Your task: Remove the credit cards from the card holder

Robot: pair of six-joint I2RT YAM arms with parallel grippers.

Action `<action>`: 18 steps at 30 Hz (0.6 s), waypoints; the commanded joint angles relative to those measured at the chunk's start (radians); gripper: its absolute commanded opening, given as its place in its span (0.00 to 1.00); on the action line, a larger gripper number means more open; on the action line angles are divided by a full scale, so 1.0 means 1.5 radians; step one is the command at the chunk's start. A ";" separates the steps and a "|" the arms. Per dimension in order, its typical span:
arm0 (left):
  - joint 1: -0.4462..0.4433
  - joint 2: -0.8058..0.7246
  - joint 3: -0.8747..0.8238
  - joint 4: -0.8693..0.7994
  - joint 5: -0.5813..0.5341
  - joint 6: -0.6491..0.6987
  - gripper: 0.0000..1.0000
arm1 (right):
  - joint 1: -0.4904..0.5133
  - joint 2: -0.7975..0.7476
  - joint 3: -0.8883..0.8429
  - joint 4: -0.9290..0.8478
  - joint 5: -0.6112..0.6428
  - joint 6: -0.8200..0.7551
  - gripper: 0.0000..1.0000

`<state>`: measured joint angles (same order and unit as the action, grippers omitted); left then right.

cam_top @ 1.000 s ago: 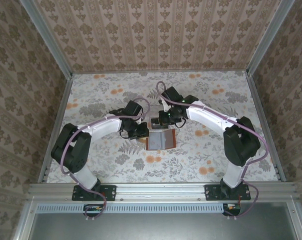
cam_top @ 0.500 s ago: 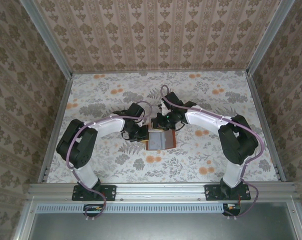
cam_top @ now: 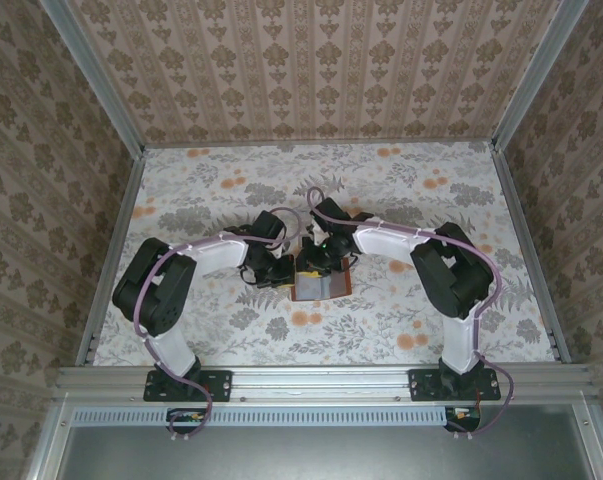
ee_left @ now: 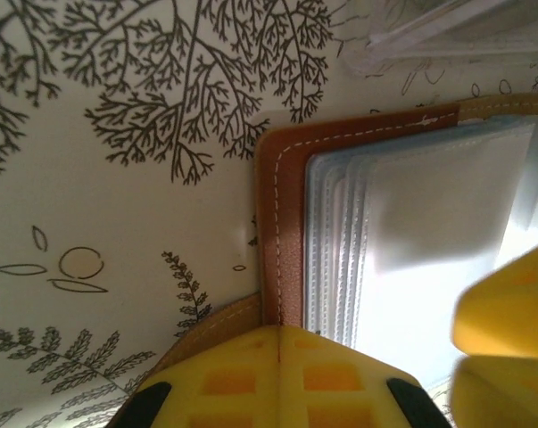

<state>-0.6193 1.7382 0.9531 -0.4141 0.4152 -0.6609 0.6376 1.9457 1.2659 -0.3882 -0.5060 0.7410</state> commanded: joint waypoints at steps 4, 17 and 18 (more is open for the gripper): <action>0.005 -0.006 -0.026 -0.006 -0.011 0.008 0.00 | 0.003 0.025 0.002 0.005 -0.011 0.015 0.27; 0.008 -0.008 -0.026 -0.007 -0.013 0.007 0.00 | 0.013 0.019 0.032 -0.154 0.126 -0.033 0.39; 0.008 -0.008 -0.026 -0.009 -0.013 0.009 0.00 | 0.015 0.017 0.038 -0.165 0.137 -0.037 0.39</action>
<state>-0.6136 1.7321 0.9417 -0.3996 0.4229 -0.6609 0.6514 1.9694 1.3048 -0.4980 -0.4076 0.7166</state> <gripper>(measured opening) 0.060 0.387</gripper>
